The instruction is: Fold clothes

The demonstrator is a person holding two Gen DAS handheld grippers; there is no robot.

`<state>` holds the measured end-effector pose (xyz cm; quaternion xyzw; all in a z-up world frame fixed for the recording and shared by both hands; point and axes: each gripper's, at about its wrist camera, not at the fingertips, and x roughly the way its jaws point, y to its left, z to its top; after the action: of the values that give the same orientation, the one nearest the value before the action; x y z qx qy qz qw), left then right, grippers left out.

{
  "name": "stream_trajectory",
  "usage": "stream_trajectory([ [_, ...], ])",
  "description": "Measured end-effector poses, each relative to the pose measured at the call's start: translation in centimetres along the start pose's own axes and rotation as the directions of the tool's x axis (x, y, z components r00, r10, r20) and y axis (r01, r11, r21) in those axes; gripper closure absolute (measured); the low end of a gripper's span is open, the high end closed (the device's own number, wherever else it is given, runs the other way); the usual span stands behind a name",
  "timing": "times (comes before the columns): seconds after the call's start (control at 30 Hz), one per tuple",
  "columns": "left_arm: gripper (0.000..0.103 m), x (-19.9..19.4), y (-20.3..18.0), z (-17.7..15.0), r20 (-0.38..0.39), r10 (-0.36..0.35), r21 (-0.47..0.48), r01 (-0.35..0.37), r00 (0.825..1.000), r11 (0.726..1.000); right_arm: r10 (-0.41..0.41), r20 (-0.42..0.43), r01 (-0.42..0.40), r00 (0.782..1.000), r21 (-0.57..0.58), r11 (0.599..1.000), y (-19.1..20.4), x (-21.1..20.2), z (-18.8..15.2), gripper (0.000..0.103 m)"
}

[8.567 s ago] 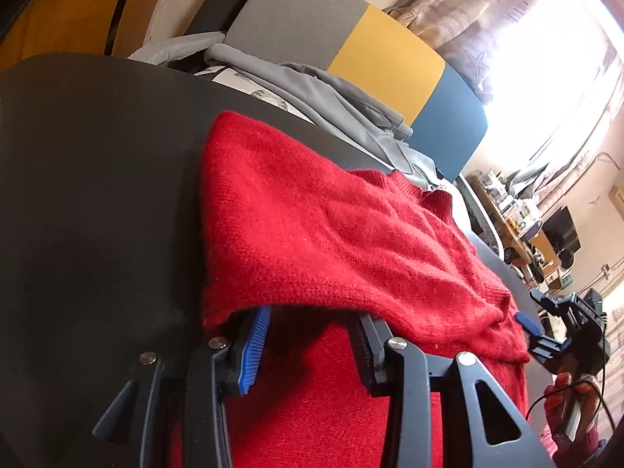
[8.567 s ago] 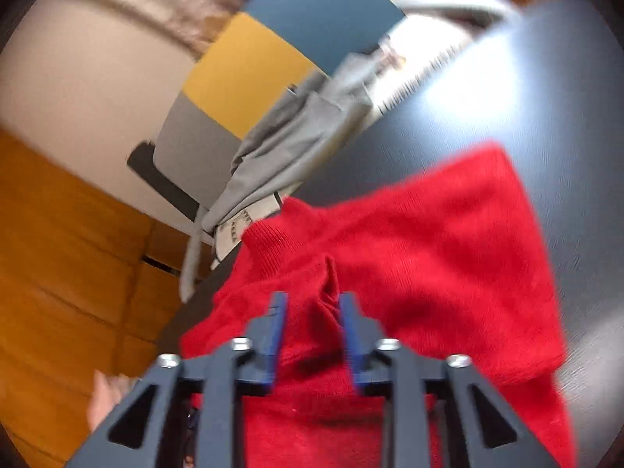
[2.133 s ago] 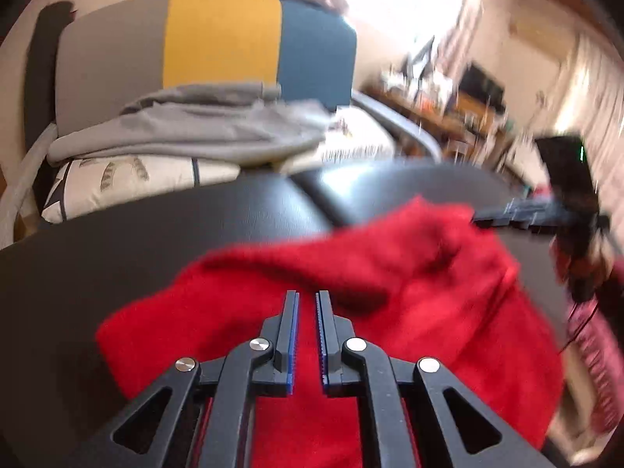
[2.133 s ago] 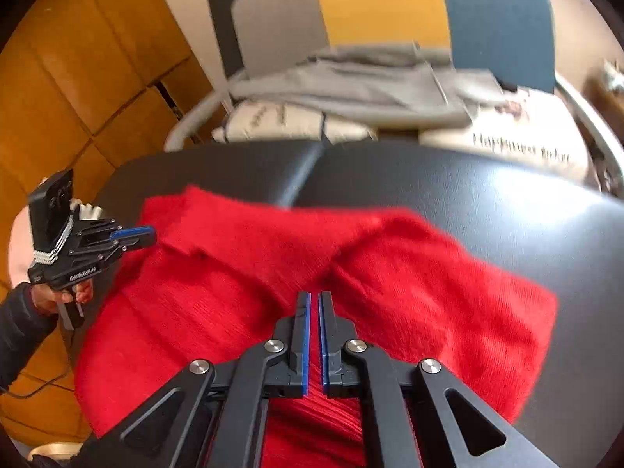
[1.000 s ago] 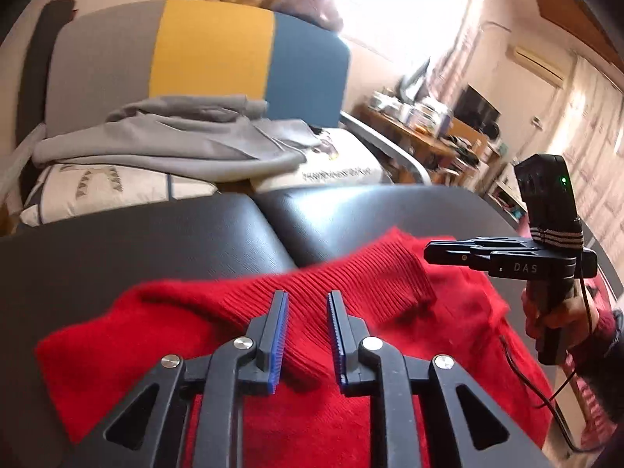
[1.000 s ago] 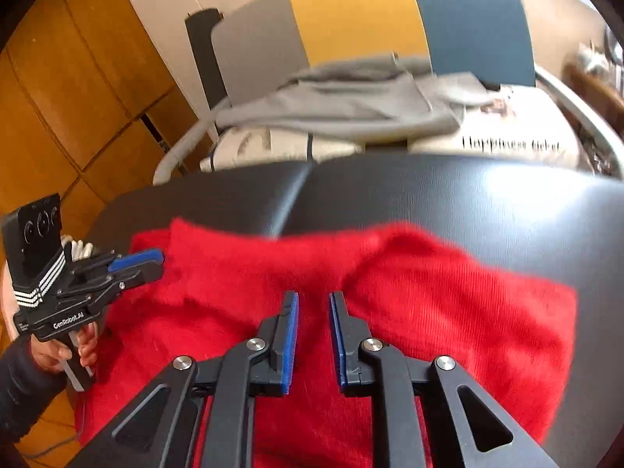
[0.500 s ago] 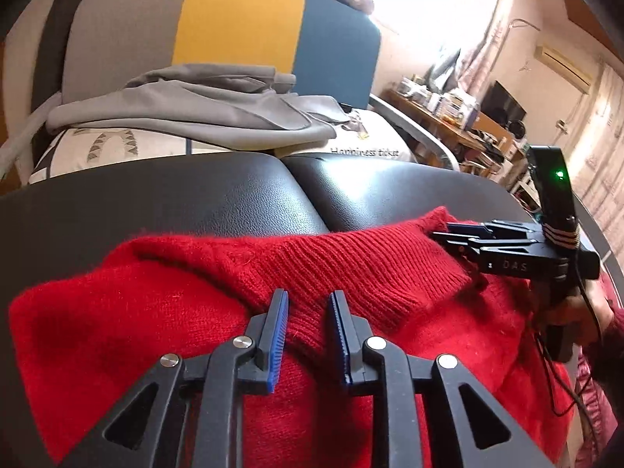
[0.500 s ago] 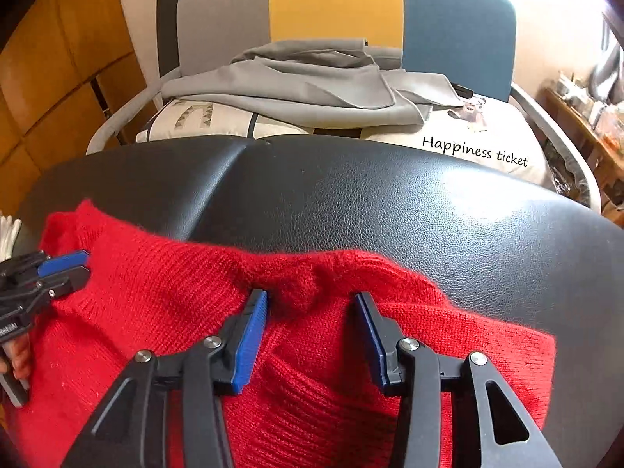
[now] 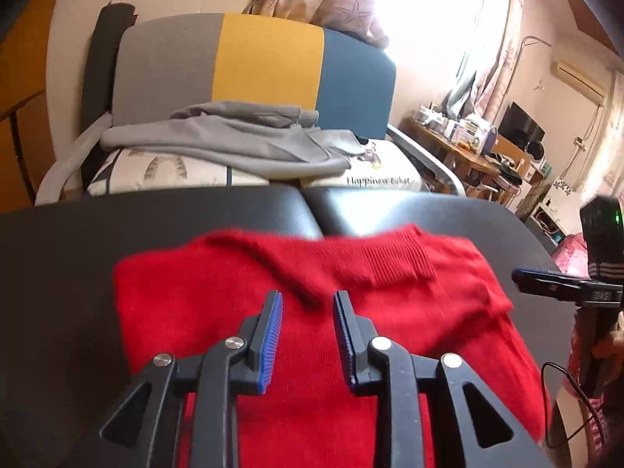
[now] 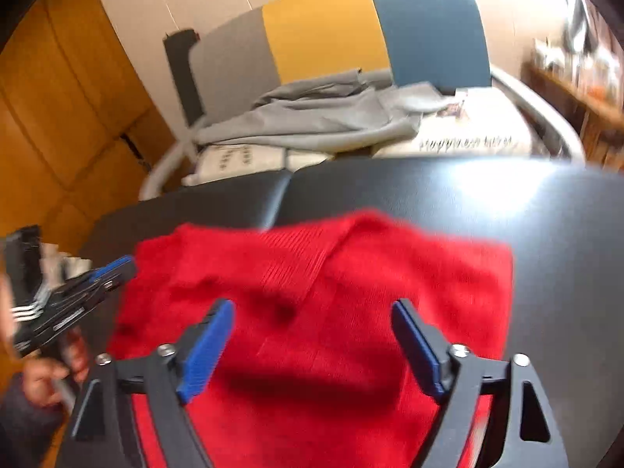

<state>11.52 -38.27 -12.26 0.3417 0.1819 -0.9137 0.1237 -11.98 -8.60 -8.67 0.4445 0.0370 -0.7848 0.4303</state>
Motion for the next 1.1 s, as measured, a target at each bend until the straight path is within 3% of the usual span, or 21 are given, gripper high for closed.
stream_trajectory([
  [0.13,0.076,-5.2,1.1,-4.7,0.002,-0.01,-0.066,0.01,1.0,0.998,0.07,-0.029,-0.066,0.997,0.117,0.991,-1.9,-5.1,-6.7,0.014],
  [0.3,0.075,-9.5,4.0,-11.5,-0.036,0.022,-0.172,-0.027,0.999,0.985,0.026,-0.077,-0.005,0.997,0.258,0.966,-6.1,-9.7,-14.9,0.015],
  [0.43,0.075,-12.1,5.4,-16.5,-0.088,0.055,-0.231,-0.074,0.995,0.97,0.045,-0.069,-0.017,0.997,0.37,0.929,-8.9,-12.2,-20.6,0.037],
  [0.5,0.075,-13.2,5.9,-18.3,-0.097,0.06,-0.258,-0.084,0.993,0.962,0.038,-0.045,-0.016,0.998,0.412,0.911,-10.0,-13.2,-22.5,0.04],
  [0.67,0.075,-15.2,6.9,-21.4,-0.131,0.042,-0.303,-0.08,0.99,0.95,0.074,-0.012,-0.059,0.997,0.485,0.873,-11.9,-14.4,-26.7,0.041],
  [0.83,0.074,-16.0,7.9,-23.9,-0.179,0.022,-0.336,-0.082,0.984,0.938,0.153,-0.089,-0.09,0.984,0.493,0.865,-11.8,-12.5,-29.7,0.041],
  [0.97,0.066,-16.2,7.9,-25.4,-0.209,-0.003,-0.336,-0.069,0.978,0.939,0.179,-0.117,-0.093,0.977,0.519,0.85,-12.2,-10.5,-30.7,0.041],
  [1.1,0.061,-15.7,7.7,-26.3,-0.243,-0.045,-0.327,-0.038,0.969,0.944,0.172,-0.136,-0.081,0.976,0.504,0.86,-11.9,-9.2,-30.7,0.041],
])
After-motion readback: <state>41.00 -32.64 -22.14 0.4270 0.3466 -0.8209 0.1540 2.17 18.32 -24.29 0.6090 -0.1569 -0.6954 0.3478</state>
